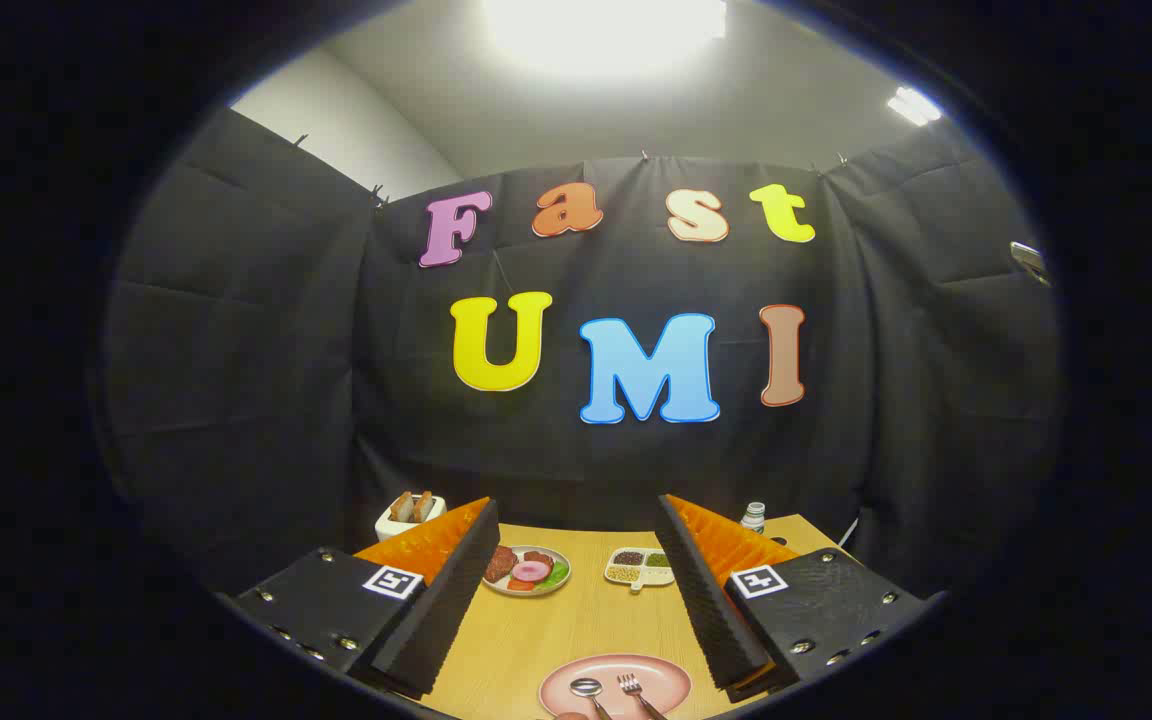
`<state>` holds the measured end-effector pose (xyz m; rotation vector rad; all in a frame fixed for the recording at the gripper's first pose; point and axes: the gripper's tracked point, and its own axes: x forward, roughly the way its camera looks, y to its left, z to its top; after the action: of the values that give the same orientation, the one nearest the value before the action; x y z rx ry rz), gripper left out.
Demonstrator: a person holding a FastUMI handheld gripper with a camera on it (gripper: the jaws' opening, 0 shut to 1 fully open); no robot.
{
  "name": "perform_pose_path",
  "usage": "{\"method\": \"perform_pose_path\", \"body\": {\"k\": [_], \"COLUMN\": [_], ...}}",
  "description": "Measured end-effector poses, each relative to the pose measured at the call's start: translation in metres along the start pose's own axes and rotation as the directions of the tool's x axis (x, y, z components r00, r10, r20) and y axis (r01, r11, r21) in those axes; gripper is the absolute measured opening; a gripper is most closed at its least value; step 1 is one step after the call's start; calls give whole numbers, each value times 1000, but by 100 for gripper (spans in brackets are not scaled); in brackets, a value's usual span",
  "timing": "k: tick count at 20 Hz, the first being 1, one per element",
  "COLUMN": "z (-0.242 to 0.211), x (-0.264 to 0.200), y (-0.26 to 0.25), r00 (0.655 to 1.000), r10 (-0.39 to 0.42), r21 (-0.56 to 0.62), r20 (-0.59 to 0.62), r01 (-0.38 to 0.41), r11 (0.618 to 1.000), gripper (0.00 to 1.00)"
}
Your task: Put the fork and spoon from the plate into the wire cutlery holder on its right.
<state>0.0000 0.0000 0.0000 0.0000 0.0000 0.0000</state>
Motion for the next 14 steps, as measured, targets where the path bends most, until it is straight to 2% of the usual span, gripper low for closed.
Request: {"method": "perform_pose_path", "body": {"k": [7,10,14], "z": [-21,-50,-111], "x": [10,16,19], "y": [-4,-10,-18], "r00": [998,989,948], "r10": [-3,-14,-19], "r21": [18,28,46], "r20": [-61,-149,-318], "r01": [5,18,35], "r11": [1000,999,998], "gripper": [96,96,96]}}
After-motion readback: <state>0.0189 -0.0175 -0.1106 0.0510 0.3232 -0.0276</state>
